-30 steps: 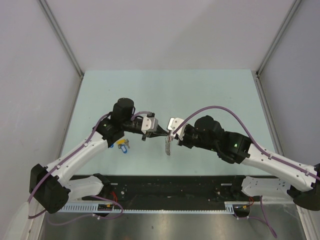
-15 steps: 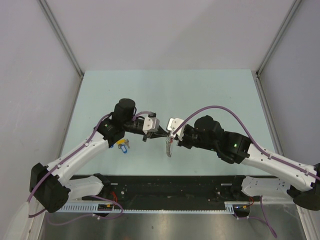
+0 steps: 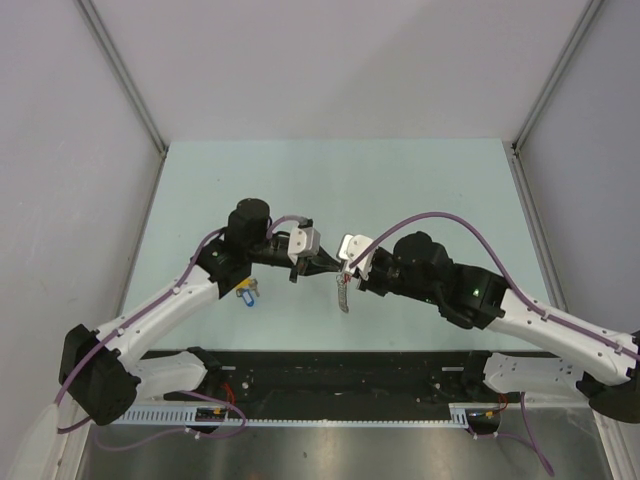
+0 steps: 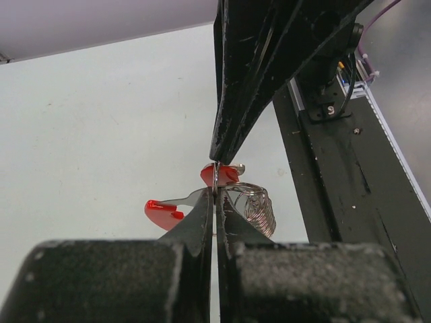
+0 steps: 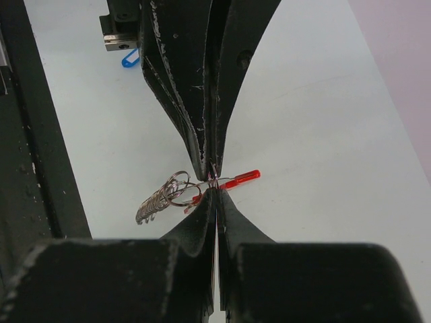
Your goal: Put the keys on the keyring
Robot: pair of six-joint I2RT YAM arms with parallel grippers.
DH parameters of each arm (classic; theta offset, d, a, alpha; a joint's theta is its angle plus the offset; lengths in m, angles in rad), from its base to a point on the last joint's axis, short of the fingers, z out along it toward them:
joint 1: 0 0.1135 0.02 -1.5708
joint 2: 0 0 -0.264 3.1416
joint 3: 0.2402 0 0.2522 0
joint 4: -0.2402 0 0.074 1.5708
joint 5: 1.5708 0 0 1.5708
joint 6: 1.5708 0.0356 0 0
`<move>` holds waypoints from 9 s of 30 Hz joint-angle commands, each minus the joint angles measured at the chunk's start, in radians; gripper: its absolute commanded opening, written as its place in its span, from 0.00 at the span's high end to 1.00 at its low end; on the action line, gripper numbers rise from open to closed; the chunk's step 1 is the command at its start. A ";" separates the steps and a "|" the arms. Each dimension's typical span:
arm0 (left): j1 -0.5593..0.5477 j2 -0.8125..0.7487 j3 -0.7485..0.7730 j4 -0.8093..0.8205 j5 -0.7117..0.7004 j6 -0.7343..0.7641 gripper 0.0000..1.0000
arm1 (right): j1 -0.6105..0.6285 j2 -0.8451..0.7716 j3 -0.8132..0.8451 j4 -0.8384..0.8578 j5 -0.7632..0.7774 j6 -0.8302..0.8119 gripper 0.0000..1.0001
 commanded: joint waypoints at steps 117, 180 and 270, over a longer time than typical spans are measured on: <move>-0.014 -0.029 0.008 0.082 0.006 -0.117 1.00 | -0.148 -0.098 -0.097 0.115 -0.308 -0.103 1.00; -0.011 -0.078 -0.117 0.413 -0.069 -0.422 1.00 | -0.100 -0.131 -0.207 0.330 -0.171 -0.032 0.80; 0.018 0.000 0.069 0.039 -0.040 -0.264 1.00 | -0.033 -0.168 -0.233 0.193 0.019 -0.051 1.00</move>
